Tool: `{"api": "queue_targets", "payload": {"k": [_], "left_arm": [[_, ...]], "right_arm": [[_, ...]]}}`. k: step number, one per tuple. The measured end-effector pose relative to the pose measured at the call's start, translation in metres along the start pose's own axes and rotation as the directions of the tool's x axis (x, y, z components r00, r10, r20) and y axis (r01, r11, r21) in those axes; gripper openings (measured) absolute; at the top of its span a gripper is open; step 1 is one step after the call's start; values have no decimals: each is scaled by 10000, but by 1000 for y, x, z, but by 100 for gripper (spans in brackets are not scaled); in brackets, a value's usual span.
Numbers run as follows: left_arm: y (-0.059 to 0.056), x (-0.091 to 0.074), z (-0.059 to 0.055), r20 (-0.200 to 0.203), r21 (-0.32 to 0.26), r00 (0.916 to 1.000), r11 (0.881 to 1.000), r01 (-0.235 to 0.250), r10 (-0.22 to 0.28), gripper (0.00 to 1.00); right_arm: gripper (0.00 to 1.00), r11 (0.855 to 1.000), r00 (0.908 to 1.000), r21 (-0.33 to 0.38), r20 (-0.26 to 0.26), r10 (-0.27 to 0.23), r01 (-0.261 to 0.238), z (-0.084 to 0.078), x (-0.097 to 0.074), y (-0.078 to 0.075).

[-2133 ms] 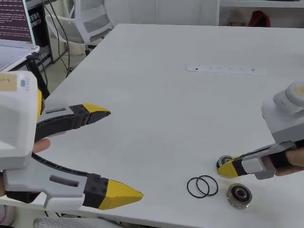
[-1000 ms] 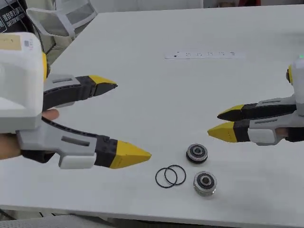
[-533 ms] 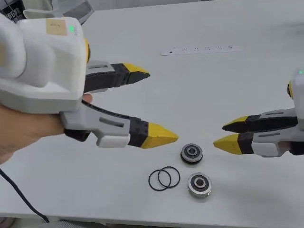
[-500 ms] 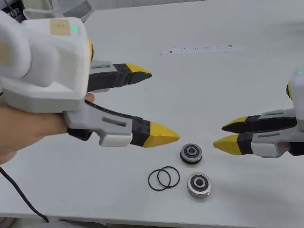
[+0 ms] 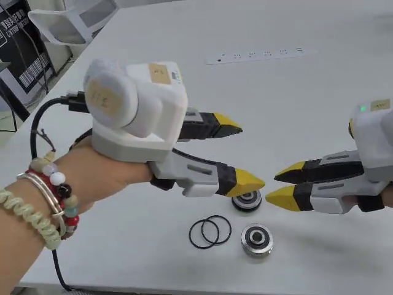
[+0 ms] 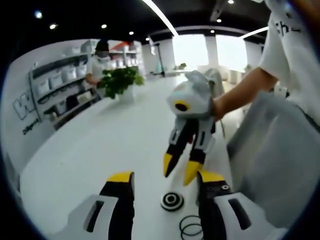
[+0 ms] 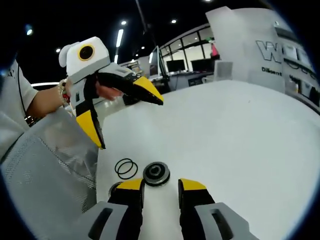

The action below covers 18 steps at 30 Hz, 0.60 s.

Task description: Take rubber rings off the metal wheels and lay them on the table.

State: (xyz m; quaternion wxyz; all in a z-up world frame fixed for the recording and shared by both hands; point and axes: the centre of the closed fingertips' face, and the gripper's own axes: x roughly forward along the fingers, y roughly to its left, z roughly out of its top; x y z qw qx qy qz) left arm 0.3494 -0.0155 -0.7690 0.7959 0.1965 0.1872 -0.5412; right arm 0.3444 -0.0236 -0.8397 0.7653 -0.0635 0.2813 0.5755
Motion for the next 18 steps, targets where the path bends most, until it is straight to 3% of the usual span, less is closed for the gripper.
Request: {"api": "queue_targets", "payload": {"k": [8, 11, 18], "left_arm": [[3, 13, -21, -292, -305, 9996, 9995, -12, 3, 37], [-5, 19, -34, -607, -191, 9978, 9995, 245, -256, 31], [-8, 29, -53, -932, -401, 9948, 9985, 380, -416, 26]], "right_arm": [[20, 9999, 9999, -57, -52, 95, -95, -7, 10, 2], [19, 9999, 9999, -124, -91, 76, -77, -10, 15, 4], [15, 9989, 9994, -461, -334, -29, 14, -16, 18, 1]]}}
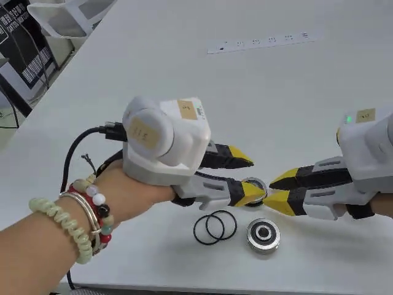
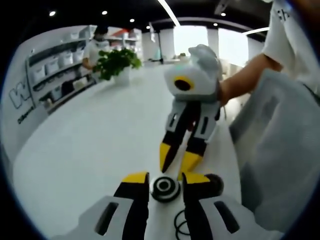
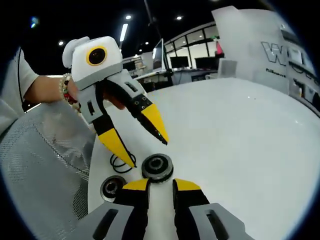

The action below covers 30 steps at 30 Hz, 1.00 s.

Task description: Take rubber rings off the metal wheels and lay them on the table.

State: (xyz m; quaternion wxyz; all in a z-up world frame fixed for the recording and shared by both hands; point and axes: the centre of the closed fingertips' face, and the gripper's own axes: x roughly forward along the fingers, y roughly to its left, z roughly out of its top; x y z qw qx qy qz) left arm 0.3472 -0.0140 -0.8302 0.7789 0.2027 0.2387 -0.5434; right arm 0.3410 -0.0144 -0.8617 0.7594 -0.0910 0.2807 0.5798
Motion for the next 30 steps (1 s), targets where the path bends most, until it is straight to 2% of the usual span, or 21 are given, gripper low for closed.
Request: {"api": "queue_targets", "payload": {"k": [5, 9, 12, 14, 18, 20, 22, 28, 30], "left_arm": [[4, 6, -9, -226, -254, 9997, 9997, -29, 23, 24], [5, 7, -14, -343, -486, 9994, 9988, -25, 8, 16], [5, 8, -22, -579, -817, 9983, 9966, -59, 12, 16], [6, 9, -19, -327, -930, 9995, 9957, -4, -26, 16], [5, 9, -21, -340, -1041, 9994, 9946, -37, 2, 14], [5, 9, -18, -163, -1072, 9999, 9942, -73, 56, 14], [5, 9, -17, -147, -1079, 9999, 9941, -80, 64, 14], [2, 8, -17, -154, -1098, 9998, 9938, -144, 127, 14], [1, 8, -17, -147, -1079, 9998, 9940, -164, 149, 14]], "right_arm": [[15, 9999, 10000, -67, 15, 97, -97, 0, 1, 1], [15, 9998, 9999, -89, 38, 160, -159, 1, 2, 2], [15, 9997, 9998, -115, 56, 213, -212, 1, 3, 3], [15, 9996, 9997, -155, 59, 227, -226, 1, 3, 3], [14, 9995, 9997, -196, 59, 247, -245, 1, 3, 3], [13, 9992, 9997, -320, -13, 258, -258, 0, 3, 3], [9, 9980, 9997, -587, -59, 235, -238, -1, 3, 3], [7, 9966, 9998, -815, -171, 130, -143, -2, 2, 4], [6, 9936, 9997, -1132, -259, -15, -14, -2, 2, 5]]}}
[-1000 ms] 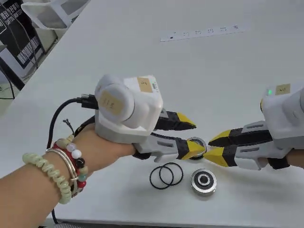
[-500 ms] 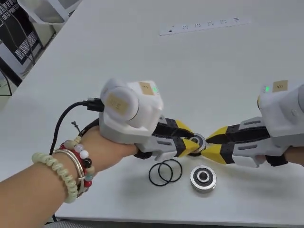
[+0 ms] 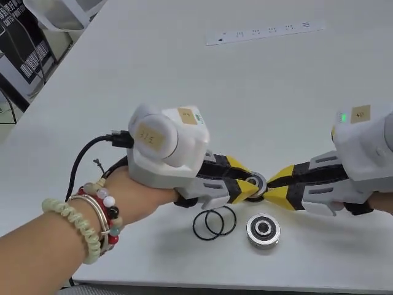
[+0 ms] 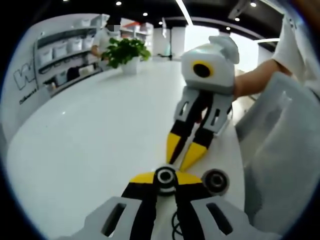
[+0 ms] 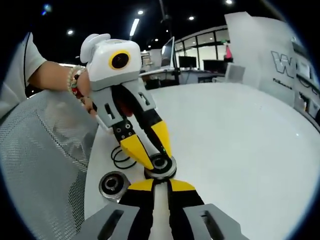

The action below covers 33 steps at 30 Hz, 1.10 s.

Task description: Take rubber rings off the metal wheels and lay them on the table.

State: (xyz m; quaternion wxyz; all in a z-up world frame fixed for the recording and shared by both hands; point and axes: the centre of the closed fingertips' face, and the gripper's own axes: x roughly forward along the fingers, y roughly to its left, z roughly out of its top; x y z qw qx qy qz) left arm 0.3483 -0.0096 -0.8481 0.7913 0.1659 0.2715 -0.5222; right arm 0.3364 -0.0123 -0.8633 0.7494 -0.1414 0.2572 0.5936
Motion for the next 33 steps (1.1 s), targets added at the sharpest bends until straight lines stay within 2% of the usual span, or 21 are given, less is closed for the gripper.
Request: {"api": "queue_targets", "payload": {"k": [3, 7, 10, 15, 18, 19, 20, 21, 22, 24, 25, 26, 28, 30, 31, 32, 33], "left_arm": [[-1, -1, 0, 26, -52, 10000, 10000, 3, -2, 14], [-3, 0, 0, 39, -37, 10000, 10000, 46, -46, 14], [-5, 0, 0, 6, 107, 10000, 9999, 43, -43, 14], [-4, 1, 0, -19, 147, 10000, 9999, 21, -20, 14], [-4, 1, 0, -13, 173, 10000, 9998, 23, -22, 14], [-4, 1, 0, -11, 178, 10000, 9998, 27, -27, 14], [-4, 1, 0, -9, 187, 10000, 9998, 26, -25, 14], [-5, 1, 0, -4, 202, 10000, 9998, 29, -29, 14], [-4, 1, 0, 11, 223, 10000, 9997, 37, -37, 14], [-5, 1, 0, 95, 258, 9999, 9996, 72, -74, 14], [-5, 1, 0, 151, 270, 9998, 9996, 97, -101, 14], [-5, 1, 0, 221, 243, 9997, 9996, 138, -143, 14], [-6, 2, 0, 278, 256, 9995, 9995, 173, -180, 14], [-6, 2, 0, 372, 280, 9991, 9994, 209, -219, 13], [-6, 2, 0, 434, 276, 9988, 9994, 221, -233, 13], [-6, 2, 0, 482, 265, 9985, 9994, 229, -242, 13], [-6, 2, 0, 557, 266, 9981, 9993, 252, -267, 13]], "right_arm": [[0, 9992, 9996, -321, -143, -243, 238, -1, -2, -3], [0, 9986, 9986, -232, -204, -479, 474, -2, -3, -6], [0, 9949, 9947, -23, -206, -1012, 1011, -3, -5, -14], [0, 9910, 9940, 769, -69, -1093, 1095, -3, -7, -16], [0, 9761, 9958, 2011, 207, -887, 828, -3, -9, -16], [0, 9722, 9958, 2208, 301, -866, 779, -2, -9, -16], [0, 9534, 9956, 2954, 494, -801, 620, -2, -10, -17], [0, 9395, 9954, 3384, 575, -761, 523, -2, -11, -18], [0, 9192, 9944, 3919, 756, -732, 379, -1, -12, -19], [0, 8878, 9937, 4603, 967, -575, 66, 0, -14, -19], [0, 8792, 9936, 4765, 1006, -517, -25, 0, -15, -18], [0, 8647, 9948, 5022, 932, -418, -107, 0, -15, -17], [0, 8493, 9942, 5274, 1011, -361, -228, 3, -16, -16], [0, 8175, 9928, 5740, 1169, -258, -463, 6, -16, -14], [0, 7984, 9938, 6004, 1087, -243, -461, 4, -16, -14], [0, 7923, 9934, 6078, 1133, -191, -541, 4, -16, -14], [0, 7599, 9937, 6467, 1114, -93, -654, 4, -16, -13]]}}
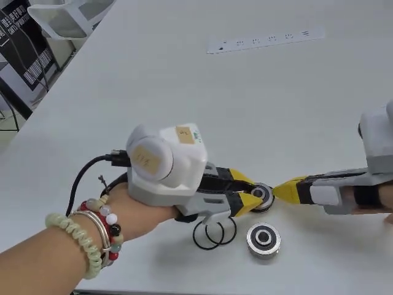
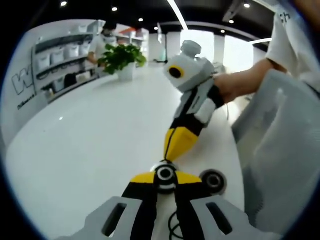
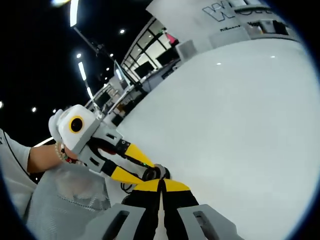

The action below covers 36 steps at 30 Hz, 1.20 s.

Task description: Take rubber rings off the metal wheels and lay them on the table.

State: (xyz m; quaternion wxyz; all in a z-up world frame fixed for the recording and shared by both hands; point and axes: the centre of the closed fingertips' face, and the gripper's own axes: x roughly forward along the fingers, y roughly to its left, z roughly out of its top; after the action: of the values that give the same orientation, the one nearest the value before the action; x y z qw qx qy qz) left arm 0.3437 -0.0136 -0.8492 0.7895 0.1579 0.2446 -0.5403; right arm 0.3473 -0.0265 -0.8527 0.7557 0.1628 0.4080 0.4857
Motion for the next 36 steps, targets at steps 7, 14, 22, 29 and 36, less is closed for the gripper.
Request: {"api": "queue_targets", "payload": {"k": [7, 14, 22, 29, 36], "left_arm": [[0, 1, 1, 242, -87, 9997, 9999, 63, -61, 13], [1, 1, 1, 404, -149, 9991, 9999, 87, -81, 13], [1, 1, 1, 400, -111, 9992, 9999, 65, -61, 13], [1, 1, 1, 394, -104, 9992, 9999, 65, -61, 13], [1, 1, 2, 386, -92, 9992, 9999, 53, -49, 13]], "right_arm": [[0, 9935, 9992, 1065, 81, 391, -397, 0, 0, 2], [0, 9838, 9977, 1664, 208, 641, -667, 0, 1, 4], [0, 9823, 9968, 1695, 271, 758, -793, 1, 2, 7], [0, 9838, 9960, 1560, 263, 850, -880, 1, 3, 9], [0, 9840, 9954, 1501, 225, 937, -960, 2, 3, 10]]}}
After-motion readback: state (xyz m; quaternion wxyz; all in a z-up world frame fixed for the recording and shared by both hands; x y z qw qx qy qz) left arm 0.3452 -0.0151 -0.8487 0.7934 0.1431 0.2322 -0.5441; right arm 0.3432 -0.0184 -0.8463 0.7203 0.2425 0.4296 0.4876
